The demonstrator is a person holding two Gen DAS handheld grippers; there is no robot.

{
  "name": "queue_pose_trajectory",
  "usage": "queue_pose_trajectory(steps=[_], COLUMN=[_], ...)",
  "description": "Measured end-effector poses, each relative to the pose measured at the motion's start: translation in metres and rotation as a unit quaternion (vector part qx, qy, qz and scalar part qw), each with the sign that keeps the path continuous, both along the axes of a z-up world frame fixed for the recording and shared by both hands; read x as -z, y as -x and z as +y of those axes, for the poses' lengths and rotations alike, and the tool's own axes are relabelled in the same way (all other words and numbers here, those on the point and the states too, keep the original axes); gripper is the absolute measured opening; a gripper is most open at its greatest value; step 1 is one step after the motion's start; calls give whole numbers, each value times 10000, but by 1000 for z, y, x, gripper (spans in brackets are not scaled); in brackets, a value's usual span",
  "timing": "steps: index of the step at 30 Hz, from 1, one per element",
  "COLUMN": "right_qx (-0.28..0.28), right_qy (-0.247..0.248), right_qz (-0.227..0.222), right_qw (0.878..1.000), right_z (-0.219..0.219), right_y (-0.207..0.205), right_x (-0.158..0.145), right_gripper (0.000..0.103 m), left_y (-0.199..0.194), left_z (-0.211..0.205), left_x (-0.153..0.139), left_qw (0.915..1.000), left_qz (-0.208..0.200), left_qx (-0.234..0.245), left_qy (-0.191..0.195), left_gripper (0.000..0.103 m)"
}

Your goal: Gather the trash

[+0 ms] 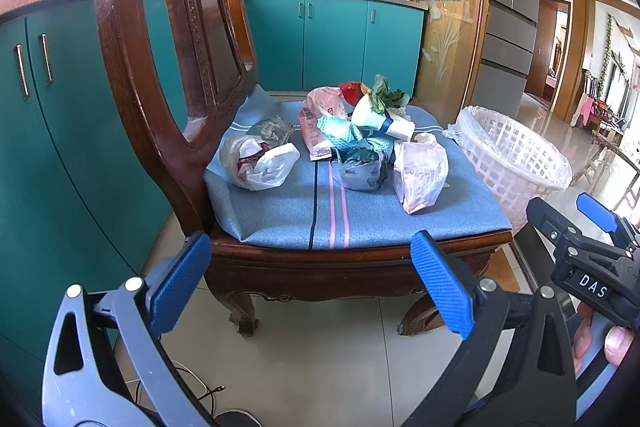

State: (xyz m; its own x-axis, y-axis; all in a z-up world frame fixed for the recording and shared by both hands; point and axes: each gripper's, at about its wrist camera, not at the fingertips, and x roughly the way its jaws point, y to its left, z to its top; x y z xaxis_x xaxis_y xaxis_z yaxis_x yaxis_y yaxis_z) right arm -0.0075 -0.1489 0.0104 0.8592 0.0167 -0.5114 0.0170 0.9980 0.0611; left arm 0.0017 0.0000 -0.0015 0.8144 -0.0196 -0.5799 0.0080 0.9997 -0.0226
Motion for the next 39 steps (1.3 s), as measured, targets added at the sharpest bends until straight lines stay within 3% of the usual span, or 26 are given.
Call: queue_pose_trajectory(steps=[39], right_qx=[5], right_qy=[0], right_qz=[-18], right_qw=[10000], right_z=[-1], right_y=[1], right_x=[0], right_gripper=[100], left_y=[0], left_z=[-2], left_x=[3], left_qw=[10000], left_qz=[48], left_qx=[7], left_qy=[-47], left_gripper=[100])
